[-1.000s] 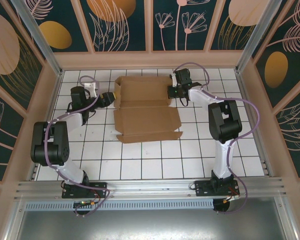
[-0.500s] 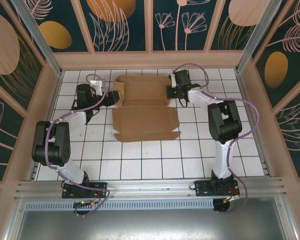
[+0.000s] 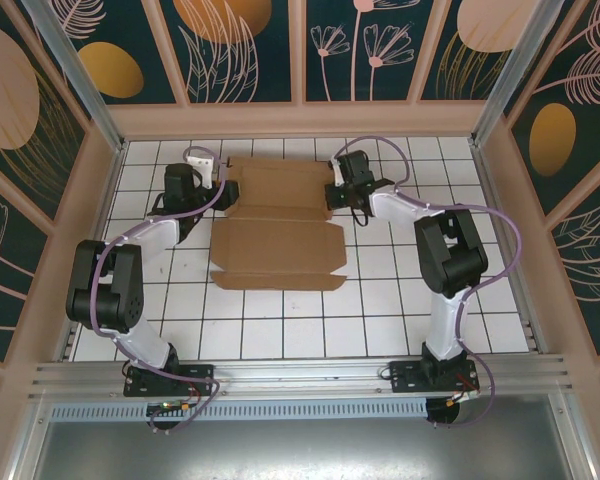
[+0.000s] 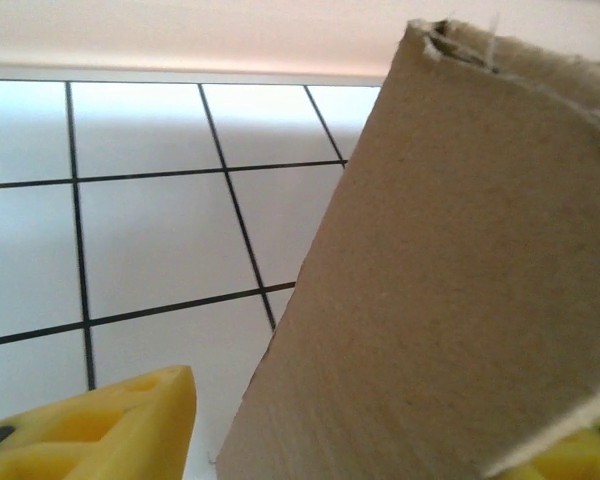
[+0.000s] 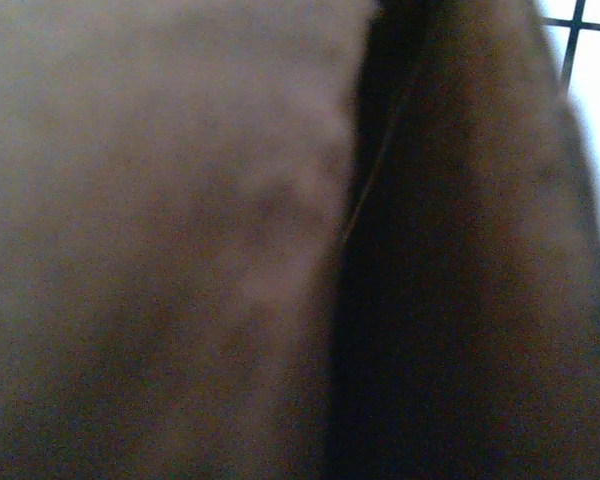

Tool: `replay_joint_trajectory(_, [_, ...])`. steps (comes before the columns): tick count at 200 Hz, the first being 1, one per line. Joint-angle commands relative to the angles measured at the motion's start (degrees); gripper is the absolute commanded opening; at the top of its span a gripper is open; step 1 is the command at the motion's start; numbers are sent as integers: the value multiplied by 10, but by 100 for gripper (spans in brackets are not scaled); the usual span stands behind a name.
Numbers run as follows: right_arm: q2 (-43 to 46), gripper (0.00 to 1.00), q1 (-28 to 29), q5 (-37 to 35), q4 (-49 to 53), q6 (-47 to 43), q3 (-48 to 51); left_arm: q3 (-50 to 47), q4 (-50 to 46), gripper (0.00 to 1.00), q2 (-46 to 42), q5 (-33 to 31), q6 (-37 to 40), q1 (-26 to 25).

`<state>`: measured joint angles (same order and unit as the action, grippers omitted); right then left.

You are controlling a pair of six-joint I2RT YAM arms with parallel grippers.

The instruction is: Fold the paper box

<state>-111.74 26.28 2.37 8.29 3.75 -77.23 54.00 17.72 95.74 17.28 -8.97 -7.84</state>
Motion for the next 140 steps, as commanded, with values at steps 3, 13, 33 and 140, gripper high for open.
replay_joint_trajectory(3, [-2,0,16,-8,66,-9,37,14,-2,53,7,-53,15,-6])
replay_joint_trajectory(13, [1,0,20,-16,64,-6,39,14,-2,46,7,-67,16,-9])
replay_joint_trajectory(33, [8,0,25,-30,59,6,43,12,-6,32,5,-106,30,-21])
replay_joint_trajectory(140, [27,0,60,-175,67,97,27,-25,19,8,-10,-325,35,-67])
